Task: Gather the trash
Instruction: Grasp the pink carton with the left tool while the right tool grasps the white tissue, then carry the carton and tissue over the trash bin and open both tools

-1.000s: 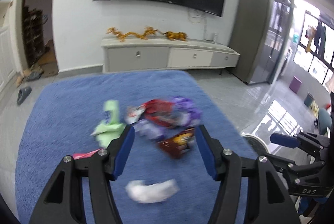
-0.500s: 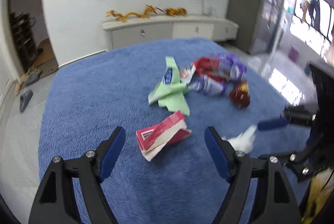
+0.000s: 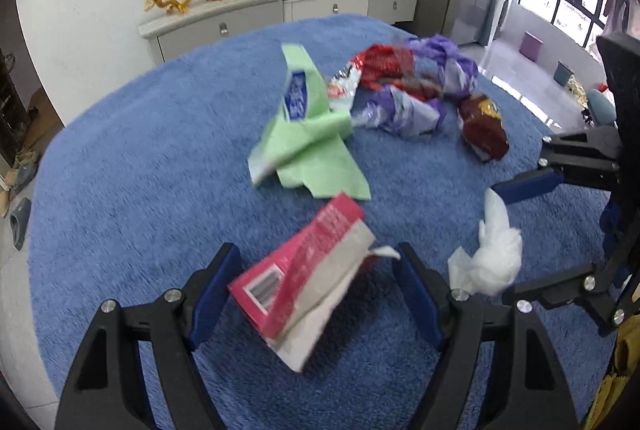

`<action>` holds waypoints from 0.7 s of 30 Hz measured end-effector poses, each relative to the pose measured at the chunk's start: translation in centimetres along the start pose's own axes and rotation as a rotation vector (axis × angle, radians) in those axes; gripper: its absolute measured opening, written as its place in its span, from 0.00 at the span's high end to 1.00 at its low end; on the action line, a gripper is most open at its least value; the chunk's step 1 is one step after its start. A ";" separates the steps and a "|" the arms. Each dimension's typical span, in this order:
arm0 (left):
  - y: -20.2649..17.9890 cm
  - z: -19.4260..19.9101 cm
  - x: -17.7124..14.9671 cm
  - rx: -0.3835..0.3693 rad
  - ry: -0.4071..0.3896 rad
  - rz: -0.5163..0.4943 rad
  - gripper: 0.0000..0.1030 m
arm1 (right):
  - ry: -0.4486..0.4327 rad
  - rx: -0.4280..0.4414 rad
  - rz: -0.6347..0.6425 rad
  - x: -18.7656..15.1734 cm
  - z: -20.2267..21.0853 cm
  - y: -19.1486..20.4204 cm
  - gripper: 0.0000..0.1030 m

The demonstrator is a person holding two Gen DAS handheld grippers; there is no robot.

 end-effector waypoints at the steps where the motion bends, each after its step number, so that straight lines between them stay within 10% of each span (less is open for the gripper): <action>1: -0.1 0.0 -0.3 0.000 -0.001 0.002 0.28 | 0.000 0.007 -0.001 0.1 -0.1 0.0 0.39; 7: -0.2 1.1 -0.9 0.004 -0.018 0.037 0.67 | 0.001 -0.016 -0.006 -0.4 -1.1 -0.1 0.54; 21: -6.0 6.0 -0.1 0.004 -0.091 0.069 0.74 | -0.136 -0.013 -0.072 -3.5 7.5 -2.2 0.69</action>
Point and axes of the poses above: each gripper's, at about its wrist camera, not at the fingertips, and z roughly against the way its jaws point, y to its left, x to its top, the point moved 2 cm from there along -z, roughly the way its jaws point, and after that the axes turned 4 degrees about z, right-handed, at the moved point
